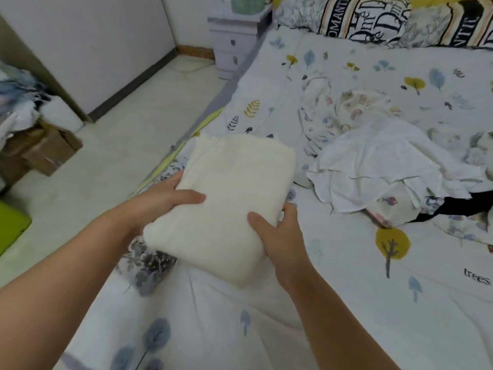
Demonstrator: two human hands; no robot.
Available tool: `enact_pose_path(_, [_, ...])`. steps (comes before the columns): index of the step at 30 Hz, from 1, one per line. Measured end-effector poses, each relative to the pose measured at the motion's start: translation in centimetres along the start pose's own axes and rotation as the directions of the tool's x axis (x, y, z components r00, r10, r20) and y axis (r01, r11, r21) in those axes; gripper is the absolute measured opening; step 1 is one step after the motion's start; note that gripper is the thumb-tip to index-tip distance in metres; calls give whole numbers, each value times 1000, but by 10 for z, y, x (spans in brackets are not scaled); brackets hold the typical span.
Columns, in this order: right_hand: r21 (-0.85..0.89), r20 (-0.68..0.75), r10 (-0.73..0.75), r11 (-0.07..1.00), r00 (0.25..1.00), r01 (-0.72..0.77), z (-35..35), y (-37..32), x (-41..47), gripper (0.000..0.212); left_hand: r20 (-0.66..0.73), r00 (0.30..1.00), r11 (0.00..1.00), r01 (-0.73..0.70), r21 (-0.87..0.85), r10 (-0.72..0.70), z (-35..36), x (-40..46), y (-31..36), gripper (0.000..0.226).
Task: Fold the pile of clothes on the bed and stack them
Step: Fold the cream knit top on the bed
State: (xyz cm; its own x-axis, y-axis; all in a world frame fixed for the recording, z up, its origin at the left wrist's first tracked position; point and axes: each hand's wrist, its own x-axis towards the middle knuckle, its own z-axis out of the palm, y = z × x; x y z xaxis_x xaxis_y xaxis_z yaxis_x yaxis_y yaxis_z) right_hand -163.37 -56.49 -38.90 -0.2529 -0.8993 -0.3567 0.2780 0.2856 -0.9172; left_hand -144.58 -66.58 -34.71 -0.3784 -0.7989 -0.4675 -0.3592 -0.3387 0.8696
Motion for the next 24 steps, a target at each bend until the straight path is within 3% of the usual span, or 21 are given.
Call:
enact_pose_path(4, [14,87,53,998,995,-55,70,11,21,42,-38,999,1000,5,-3,-5,-63,-6,-11,59])
enact_pose_path(9, [-33,138,103,995,985,-99,130,39,46,39,-89,993,997,73,-8,-74,-126,3,-38,78])
enact_pose_path(12, [-16,151,124,992,981,-123,156,63,56,38,-112,987,994,113,5,-112,-151,12,-60,65])
enact_pose_path(14, [-130,151,165,981,975,-145,167,81,61,40,-124,977,974,189,127,-174,-164,20,-77,66])
enact_pose_path(16, [-305,110,217,936,970,-175,174,95,68,48,-228,940,862,326,389,-253,-167,29,-90,72])
enact_pose_path(17, [-399,67,222,900,973,-178,176,98,72,59,-344,902,744,416,524,-262,-164,33,-91,75])
enact_pose_path(19, [-597,-28,120,794,992,-113,180,96,78,82,-598,799,378,575,725,-68,-148,34,-82,76])
enact_pose_path(20, [-686,-47,20,726,999,-47,182,91,78,89,-619,779,227,589,776,95,-136,33,-73,71])
enact_pose_path(22, [-789,21,-174,602,985,123,192,82,78,85,-491,800,117,482,868,346,-114,37,-66,62])
enact_pose_path(24, [-866,145,-224,442,964,233,202,81,84,70,-324,865,85,317,945,384,-100,46,-80,57])
